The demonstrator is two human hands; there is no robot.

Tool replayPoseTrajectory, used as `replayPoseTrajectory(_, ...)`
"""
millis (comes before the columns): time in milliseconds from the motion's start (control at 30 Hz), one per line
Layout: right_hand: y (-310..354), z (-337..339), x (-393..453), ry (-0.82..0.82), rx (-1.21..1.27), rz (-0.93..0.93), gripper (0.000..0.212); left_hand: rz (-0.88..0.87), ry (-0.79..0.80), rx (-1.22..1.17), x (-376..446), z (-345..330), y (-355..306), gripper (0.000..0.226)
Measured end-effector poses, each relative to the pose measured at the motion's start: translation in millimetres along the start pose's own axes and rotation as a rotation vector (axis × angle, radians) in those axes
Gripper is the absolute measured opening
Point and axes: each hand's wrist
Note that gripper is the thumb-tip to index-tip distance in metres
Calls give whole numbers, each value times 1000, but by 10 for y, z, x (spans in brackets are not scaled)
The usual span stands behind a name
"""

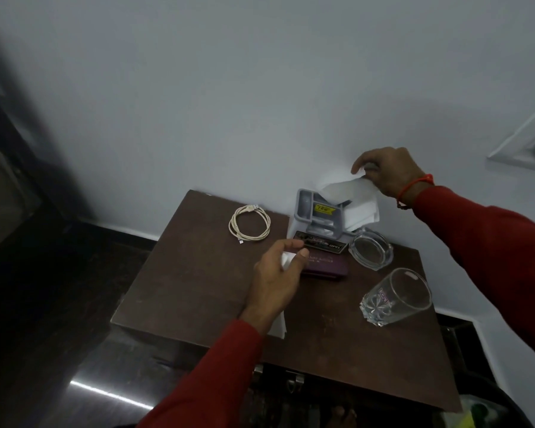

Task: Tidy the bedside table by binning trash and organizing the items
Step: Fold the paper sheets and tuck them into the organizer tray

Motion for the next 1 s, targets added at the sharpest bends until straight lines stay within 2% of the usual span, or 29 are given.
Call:
replayPoseTrajectory(100,-2,-53,53,40,-51,56,20,12,16,3,0,-1,7,20)
replayPoseTrajectory(333,87,-237,225,198,-282,181,47,26,72,40,-6,3,2,10)
replayPoseTrajectory(533,256,-258,258,363,-440,220,61,27,83,51,-3,8,-9,7)
replayPoseTrajectory(667,378,-303,185,456,-532,235,59,37,107,63,-20,0,-28,6)
replayPoseTrajectory(833,497,-425,93,501,-658,204,45,50,131,70,-25,9,-44,9)
replayPoseTrajectory(933,519,-486,92,476,-604,204,44,45,130,70,-10,6,-28,12)
replayPoseTrajectory(1000,505,-485,102,440,-483,174,46,49,130,72,-7,9,-24,13)
Point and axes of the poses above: each hand's wrist, its own x-axis towards the middle knuckle, its own z-axis out of the back of the hand, y = z × x, and after that the axes turned 1 degree about -y, right-handed
